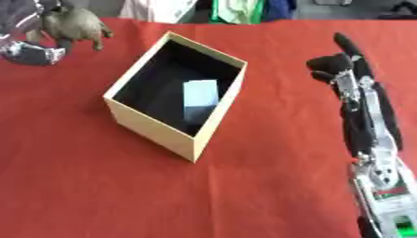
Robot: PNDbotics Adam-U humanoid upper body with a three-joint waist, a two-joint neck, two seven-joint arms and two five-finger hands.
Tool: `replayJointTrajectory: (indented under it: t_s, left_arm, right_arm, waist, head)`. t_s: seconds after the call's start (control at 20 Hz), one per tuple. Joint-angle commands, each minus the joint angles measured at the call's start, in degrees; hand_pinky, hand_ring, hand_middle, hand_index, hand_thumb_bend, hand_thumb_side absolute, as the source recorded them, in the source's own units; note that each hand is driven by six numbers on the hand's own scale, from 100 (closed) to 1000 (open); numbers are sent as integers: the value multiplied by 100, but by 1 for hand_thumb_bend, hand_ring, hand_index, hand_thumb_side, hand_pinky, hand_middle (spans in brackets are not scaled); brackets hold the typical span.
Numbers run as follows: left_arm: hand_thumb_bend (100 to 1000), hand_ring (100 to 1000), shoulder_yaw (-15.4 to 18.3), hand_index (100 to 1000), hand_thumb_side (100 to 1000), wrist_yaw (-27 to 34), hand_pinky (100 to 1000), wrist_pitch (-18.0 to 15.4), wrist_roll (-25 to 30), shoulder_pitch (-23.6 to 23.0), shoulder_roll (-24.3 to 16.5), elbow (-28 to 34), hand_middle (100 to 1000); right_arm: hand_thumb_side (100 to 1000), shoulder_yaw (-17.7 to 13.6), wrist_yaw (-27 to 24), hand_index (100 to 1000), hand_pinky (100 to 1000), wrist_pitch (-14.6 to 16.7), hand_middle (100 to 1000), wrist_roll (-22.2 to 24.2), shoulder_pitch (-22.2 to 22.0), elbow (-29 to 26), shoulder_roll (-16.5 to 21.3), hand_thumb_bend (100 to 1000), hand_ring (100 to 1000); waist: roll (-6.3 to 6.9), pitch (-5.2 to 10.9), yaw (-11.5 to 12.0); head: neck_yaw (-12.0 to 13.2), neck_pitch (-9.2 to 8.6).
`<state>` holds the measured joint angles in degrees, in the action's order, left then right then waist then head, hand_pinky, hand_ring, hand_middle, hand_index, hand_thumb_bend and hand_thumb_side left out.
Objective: Pick up objects on the table and place them in the box.
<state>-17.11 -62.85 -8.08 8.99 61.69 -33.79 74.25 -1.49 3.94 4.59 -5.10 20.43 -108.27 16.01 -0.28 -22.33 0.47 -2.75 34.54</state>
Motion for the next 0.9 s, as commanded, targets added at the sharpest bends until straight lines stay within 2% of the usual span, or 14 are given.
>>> replayJointTrajectory:
  t_s: [0.05, 0.2, 0.35, 0.45, 0.9]
  left_arm:
    - [100, 377, -55, 270, 100, 254, 250, -16, 235, 214, -31, 398, 266]
    - [100, 383, -207, 274, 103, 452, 257, 9, 504, 312, 214, 694, 270]
    - [100, 380, -347, 274, 140, 542, 253, 22, 758, 407, 502, 880, 269]
    - [100, 382, -410, 274, 127, 561, 254, 58, 878, 476, 668, 924, 270]
    - [100, 380, -594, 273, 156, 356, 257, 101, 990, 684, 1259, 901, 268]
  right_arm:
    - [923, -25, 20, 1000, 811, 5, 659, 5, 20, -127, 16, 100, 791]
    - [922, -17, 27, 1000, 810, 0, 658, 1, 16, -135, -6, 100, 791]
    - [920, -7, 30, 1000, 810, -3, 658, 3, 25, -144, -28, 100, 792]
    - [918, -5, 33, 1000, 810, -4, 658, 2, 33, -149, -39, 100, 791]
    - [917, 18, 20, 1000, 810, -7, 657, -12, 74, -171, -75, 100, 792]
  waist:
    - [12, 195, 11]
    - [14, 229, 10]
    - [7, 240, -7]
    - [1, 245, -25]
    - [-11, 230, -62]
  head:
    - [-71, 135]
    - [-107, 214]
    - [-89, 226]
    - [-75, 225]
    - [-36, 207]
